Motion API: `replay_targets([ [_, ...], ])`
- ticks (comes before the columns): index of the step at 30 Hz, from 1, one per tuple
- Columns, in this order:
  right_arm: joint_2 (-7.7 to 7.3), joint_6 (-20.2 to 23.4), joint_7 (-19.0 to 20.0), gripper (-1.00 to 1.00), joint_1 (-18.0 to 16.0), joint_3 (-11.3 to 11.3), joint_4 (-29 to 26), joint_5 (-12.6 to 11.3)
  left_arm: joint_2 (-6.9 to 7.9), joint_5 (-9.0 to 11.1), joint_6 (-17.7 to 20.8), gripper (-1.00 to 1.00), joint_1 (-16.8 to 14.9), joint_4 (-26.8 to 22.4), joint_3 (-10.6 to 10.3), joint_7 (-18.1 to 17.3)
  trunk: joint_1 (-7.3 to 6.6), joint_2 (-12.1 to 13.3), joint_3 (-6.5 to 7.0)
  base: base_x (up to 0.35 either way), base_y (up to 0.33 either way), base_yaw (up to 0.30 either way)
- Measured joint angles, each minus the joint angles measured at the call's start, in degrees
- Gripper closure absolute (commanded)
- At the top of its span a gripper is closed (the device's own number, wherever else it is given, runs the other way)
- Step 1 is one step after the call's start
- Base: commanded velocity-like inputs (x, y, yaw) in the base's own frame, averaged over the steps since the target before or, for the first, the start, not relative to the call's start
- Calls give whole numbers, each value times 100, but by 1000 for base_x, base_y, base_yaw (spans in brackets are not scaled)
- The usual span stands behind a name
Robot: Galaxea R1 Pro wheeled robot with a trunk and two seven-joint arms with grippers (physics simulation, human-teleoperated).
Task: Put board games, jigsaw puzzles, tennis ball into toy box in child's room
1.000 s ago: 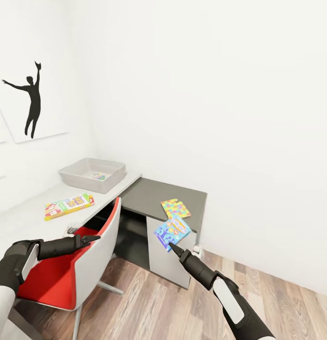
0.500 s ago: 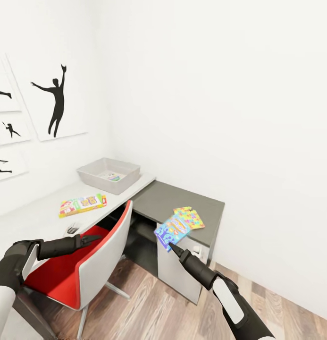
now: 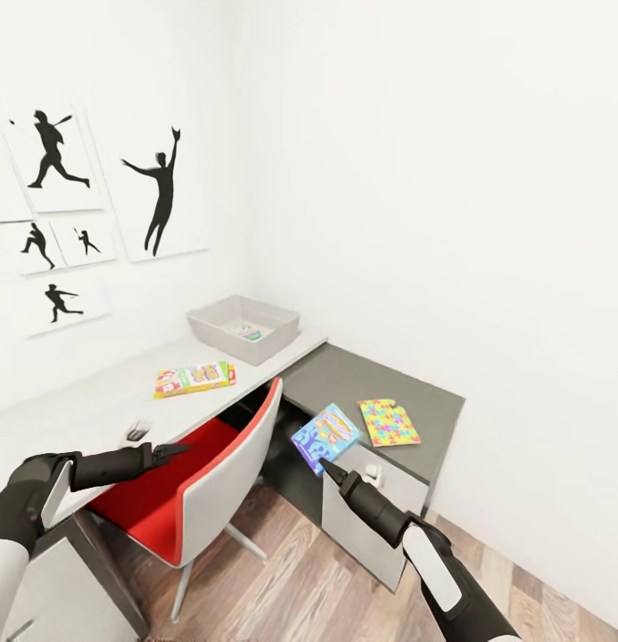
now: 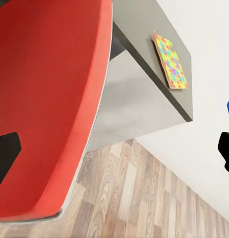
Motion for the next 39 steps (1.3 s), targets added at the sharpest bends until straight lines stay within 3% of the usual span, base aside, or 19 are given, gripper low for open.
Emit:
replay_targets([
  [39,-1,2,7,100,1,1,-10,-8,-6,-3,0,-100,0,0,-6,4,-857,1566,702,0,0,15],
])
